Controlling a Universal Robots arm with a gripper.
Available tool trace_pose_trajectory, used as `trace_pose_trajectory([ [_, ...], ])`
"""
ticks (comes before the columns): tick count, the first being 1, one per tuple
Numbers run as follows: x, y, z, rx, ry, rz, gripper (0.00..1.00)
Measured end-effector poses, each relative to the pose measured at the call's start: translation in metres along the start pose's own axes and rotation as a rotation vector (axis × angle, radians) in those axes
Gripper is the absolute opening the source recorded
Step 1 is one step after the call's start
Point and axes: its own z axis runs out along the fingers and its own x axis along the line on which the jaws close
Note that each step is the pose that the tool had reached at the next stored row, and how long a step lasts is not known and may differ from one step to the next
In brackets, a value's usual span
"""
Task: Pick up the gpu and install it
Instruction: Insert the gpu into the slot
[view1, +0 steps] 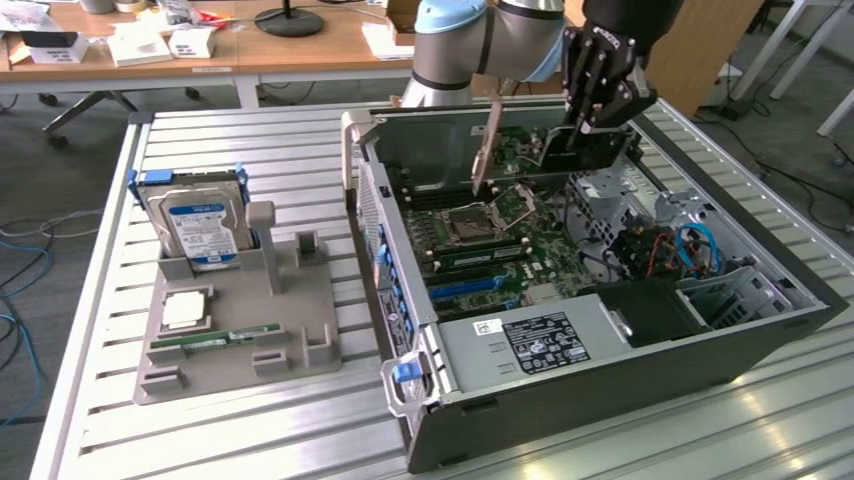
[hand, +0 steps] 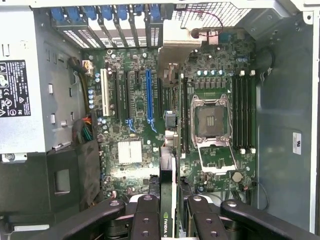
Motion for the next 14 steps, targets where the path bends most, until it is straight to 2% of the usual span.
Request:
trace_pose_trajectory([
  [14,0.0,0.0001,0.0115,0.0,0.0,0.0,0.26],
])
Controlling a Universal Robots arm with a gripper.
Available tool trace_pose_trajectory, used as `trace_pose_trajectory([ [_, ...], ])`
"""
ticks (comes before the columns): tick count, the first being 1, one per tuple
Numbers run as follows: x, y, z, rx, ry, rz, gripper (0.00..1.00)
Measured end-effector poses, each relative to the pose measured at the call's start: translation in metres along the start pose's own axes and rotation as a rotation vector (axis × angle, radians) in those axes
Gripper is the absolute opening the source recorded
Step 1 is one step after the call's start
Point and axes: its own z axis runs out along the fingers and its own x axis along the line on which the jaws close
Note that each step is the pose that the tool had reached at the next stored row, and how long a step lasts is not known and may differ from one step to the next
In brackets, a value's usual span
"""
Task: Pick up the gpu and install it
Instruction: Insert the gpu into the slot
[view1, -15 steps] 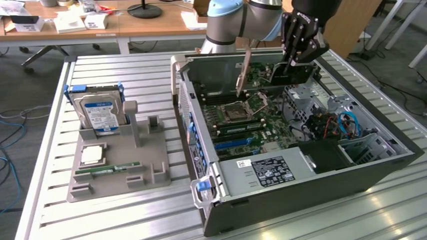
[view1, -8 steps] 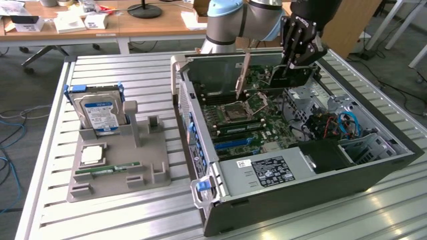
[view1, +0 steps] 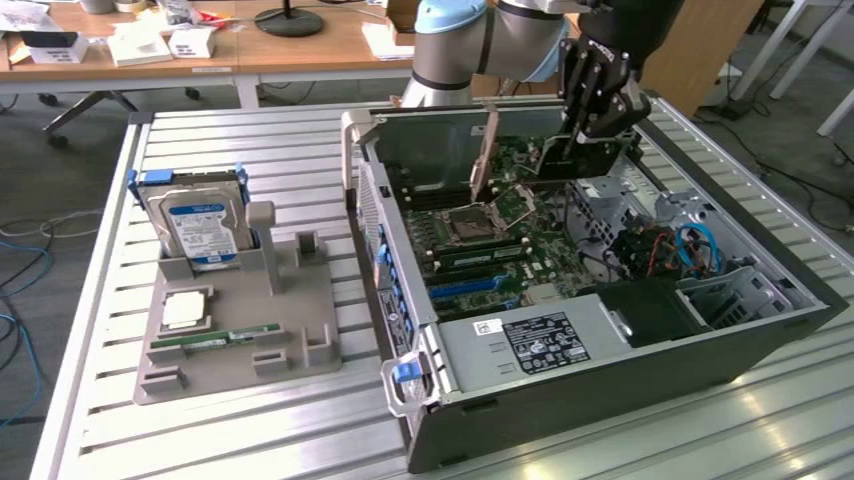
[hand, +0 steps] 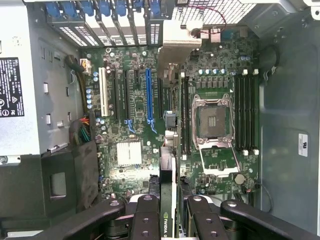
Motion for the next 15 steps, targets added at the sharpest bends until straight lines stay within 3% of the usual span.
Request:
trace_pose_trajectory([
  [15,0.0,0.0001,0.0116,0.0,0.0,0.0,0.26],
])
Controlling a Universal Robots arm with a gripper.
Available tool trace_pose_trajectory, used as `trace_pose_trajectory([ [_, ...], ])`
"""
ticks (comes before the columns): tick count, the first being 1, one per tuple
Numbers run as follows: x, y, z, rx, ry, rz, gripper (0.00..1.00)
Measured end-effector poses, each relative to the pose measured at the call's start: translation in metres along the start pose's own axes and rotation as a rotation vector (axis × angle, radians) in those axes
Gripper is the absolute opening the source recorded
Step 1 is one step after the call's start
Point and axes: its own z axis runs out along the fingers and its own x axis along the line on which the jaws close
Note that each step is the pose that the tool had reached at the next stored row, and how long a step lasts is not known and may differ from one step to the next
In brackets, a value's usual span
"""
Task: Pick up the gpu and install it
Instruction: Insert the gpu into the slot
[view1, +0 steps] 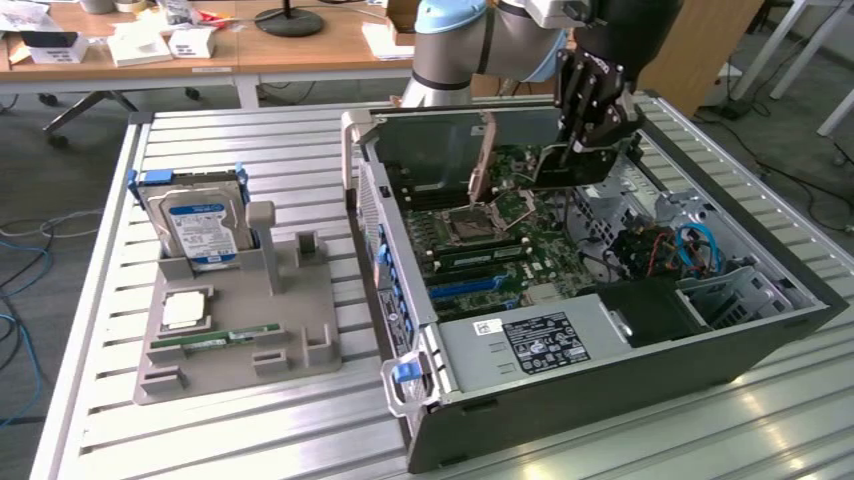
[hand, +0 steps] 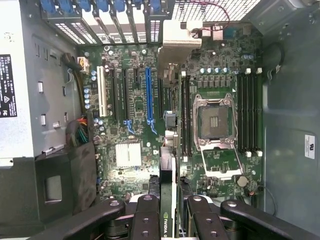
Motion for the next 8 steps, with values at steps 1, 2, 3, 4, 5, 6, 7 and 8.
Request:
trace_pose_trajectory([
  [1,0.0,0.0,0.0008,0.0,-0.0002,0.0,0.26],
  [2,0.0,0.0,0.0016,0.0,0.0,0.0,0.26],
  [3,0.0001,0.0,0.0024,0.0,0.0,0.0,0.26],
  [4,0.0001,0.0,0.0033,0.0,-0.0001,0.0,0.26],
  [5,0.0001,0.0,0.0042,0.0,0.0,0.0,0.26],
  [6,0.0001,0.0,0.005,0.0,0.0,0.0,0.26],
  [7,0.0001,0.0,0.0058,0.0,0.0,0.0,0.26],
  [8,0.0002,0.0,0.0066,0.0,0.0,0.0,0.26],
])
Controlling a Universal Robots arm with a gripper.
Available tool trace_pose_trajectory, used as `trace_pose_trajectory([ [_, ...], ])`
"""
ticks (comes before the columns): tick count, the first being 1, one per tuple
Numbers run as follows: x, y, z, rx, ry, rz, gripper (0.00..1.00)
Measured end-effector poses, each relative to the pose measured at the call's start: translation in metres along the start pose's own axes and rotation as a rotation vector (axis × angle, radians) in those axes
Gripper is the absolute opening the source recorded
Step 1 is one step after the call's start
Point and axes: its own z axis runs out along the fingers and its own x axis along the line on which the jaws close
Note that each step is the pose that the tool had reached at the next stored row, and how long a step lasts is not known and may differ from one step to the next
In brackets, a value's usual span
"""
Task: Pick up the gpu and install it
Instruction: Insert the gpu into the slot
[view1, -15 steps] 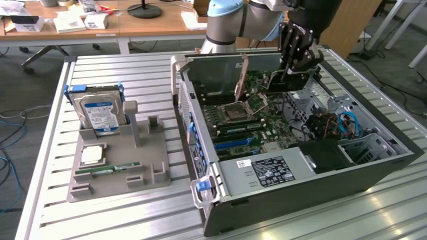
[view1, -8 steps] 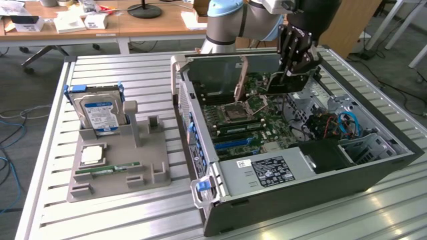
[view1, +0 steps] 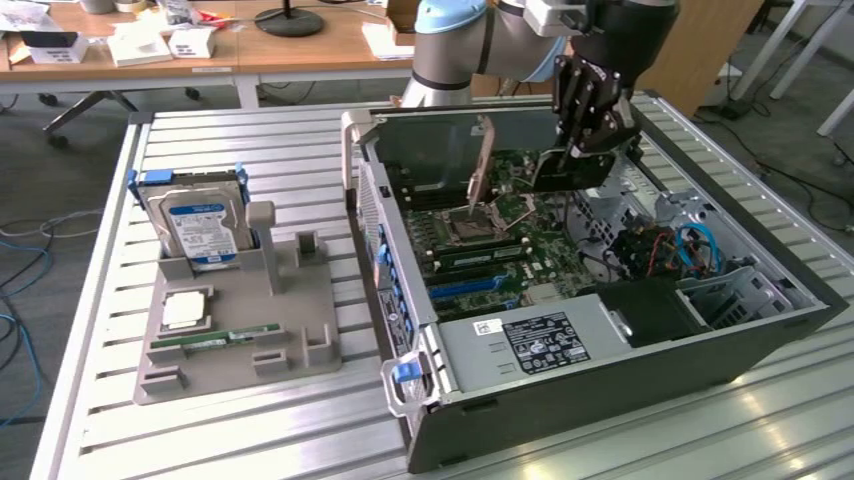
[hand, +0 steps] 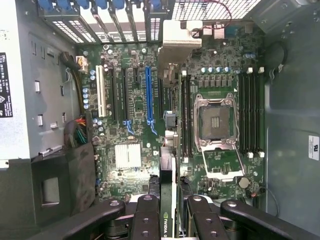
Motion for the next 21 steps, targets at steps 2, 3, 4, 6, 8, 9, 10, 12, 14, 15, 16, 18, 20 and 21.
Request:
trace_pose_trajectory([
  [2,0.0,0.0,0.0016,0.0,0.0,0.0,0.26],
  [3,0.0,0.0,0.0024,0.0,0.0,0.0,0.26],
  [4,0.0,0.0,0.0031,0.0,0.0,0.0,0.26],
  [6,0.0,0.0,0.0044,0.0,-0.0001,0.0,0.26],
  [8,0.0,0.0001,0.0055,0.0,0.0,0.0,0.26],
  [9,0.0,0.0001,0.0061,0.0,0.0,0.0,0.26],
  [10,0.0,0.0001,0.0067,0.0,0.0,0.0,0.26],
  [12,0.0,0.0001,0.0077,0.0,0.0001,0.0,0.26],
  [14,0.0,0.0001,0.0087,0.0,0.0,0.0,0.26],
  [15,0.0,0.0001,0.0091,0.0,0.0,0.0,0.26],
  [16,0.0,0.0001,0.0096,0.0,0.0,0.0,0.26],
  [18,0.0,0.0001,0.0105,0.0,0.0,0.0,0.26],
  [20,0.0,0.0001,0.0114,0.0,0.0,0.0,0.26],
  [21,0.0,0.0001,0.0118,0.0,-0.0001,0.0,0.26],
])
